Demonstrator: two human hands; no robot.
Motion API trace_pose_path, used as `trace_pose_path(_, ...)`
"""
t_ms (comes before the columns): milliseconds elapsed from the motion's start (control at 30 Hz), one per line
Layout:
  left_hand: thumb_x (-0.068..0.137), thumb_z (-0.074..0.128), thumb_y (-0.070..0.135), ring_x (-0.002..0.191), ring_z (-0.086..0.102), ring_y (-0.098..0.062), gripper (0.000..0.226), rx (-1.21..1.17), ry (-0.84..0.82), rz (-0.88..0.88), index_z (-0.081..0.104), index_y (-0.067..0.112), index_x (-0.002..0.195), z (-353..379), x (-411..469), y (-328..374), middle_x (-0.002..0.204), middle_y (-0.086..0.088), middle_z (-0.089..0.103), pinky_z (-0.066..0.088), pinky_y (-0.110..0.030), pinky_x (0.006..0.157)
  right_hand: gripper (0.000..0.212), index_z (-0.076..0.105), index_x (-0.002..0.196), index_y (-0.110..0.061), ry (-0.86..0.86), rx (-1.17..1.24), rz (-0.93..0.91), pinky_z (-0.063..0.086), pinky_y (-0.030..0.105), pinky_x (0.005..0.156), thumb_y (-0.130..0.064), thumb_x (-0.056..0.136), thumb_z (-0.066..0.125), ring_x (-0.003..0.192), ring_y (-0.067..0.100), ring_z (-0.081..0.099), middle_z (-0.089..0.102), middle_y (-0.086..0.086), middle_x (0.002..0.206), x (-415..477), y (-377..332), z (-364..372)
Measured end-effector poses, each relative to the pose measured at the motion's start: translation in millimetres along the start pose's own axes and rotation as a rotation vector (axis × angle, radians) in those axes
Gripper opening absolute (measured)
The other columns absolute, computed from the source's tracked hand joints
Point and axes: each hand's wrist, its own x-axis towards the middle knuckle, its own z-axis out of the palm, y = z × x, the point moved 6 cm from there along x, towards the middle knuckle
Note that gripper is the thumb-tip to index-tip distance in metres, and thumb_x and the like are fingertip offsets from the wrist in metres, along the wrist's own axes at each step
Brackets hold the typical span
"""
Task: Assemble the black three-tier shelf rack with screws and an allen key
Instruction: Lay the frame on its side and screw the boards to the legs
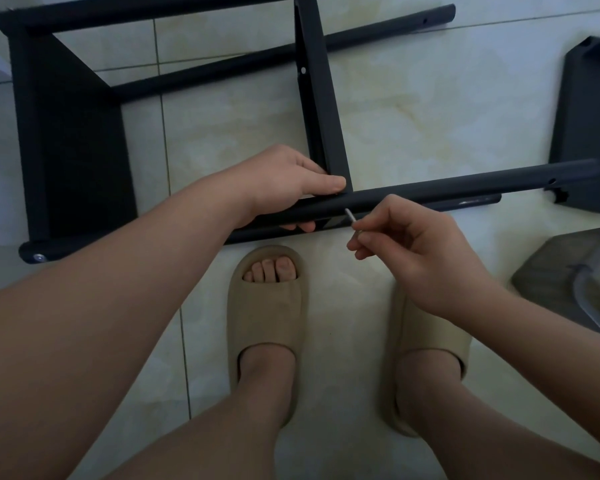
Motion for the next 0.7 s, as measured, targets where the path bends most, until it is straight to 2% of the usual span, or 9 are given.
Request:
trace_pose_path(167, 0.089, 0.071, 0.043, 0.066, 0.074, -0.021, 0.019, -0.003, -0.008, 0.013, 0.080, 0.028, 0.081, 0.5, 1.0, -0.9, 0.071, -0.005, 0.075, 0.054, -0.024, 0.051, 0.017, 0.065, 0.089, -0.013, 0.036, 0.021, 0.020, 0.061, 0.042, 0.083, 0.003, 0.095, 0.064, 0.081, 0.018, 0.074, 0.075, 0.000, 0.082, 4.1, 1.1, 1.6)
trace_pose_path(300, 0.089, 0.071, 0.042, 0.068, 0.074, -0.023, 0.021, -0.006, -0.008, 0.017, 0.080, 0.025, 0.081, 1.3, 1.9, -1.4, 0.076, -0.009, 0.076, 0.054, -0.025, 0.052, 0.018, 0.065, 0.087, -0.008, 0.073, 0.139, 0.066, 0.059, 0.025, 0.074, 0.007, 0.095, 0.062, 0.075, 0.013, 0.073, 0.074, 0.006, 0.079, 5.4, 2.0, 6.5)
trace_pose_path(367, 0.090, 0.070, 0.041, 0.069, 0.075, -0.024, 0.021, -0.005, -0.009, 0.017, 0.080, 0.025, 0.081, 2.0, 2.1, -1.7, 0.080, -0.010, 0.076, 0.054, -0.025, 0.052, 0.018, 0.065, 0.086, -0.008, 0.092, 0.164, 0.080, 0.057, 0.021, 0.072, 0.008, 0.094, 0.062, 0.074, 0.010, 0.072, 0.073, 0.003, 0.077, 5.3, 2.0, 9.0)
trace_pose_path(567, 0.090, 0.070, 0.040, 0.069, 0.074, -0.023, 0.024, -0.010, -0.012, 0.009, 0.079, 0.021, 0.080, 2.7, 3.6, -3.6, 0.079, -0.010, 0.076, 0.053, -0.025, 0.052, 0.019, 0.065, 0.086, -0.011, 0.119, 0.118, 0.127, 0.060, 0.027, 0.076, 0.005, 0.096, 0.062, 0.073, 0.014, 0.072, 0.074, 0.003, 0.076, 7.5, 2.1, 11.2)
trace_pose_path(700, 0.091, 0.069, 0.040, 0.068, 0.074, -0.022, 0.024, -0.010, -0.016, 0.013, 0.078, 0.020, 0.081, 3.3, 3.4, -3.9, 0.077, -0.008, 0.076, 0.054, -0.026, 0.053, 0.020, 0.062, 0.084, -0.008, 0.146, 0.250, 0.223, 0.060, 0.024, 0.067, 0.007, 0.096, 0.060, 0.063, 0.015, 0.070, 0.074, 0.008, 0.075, 12.7, 1.2, 13.5)
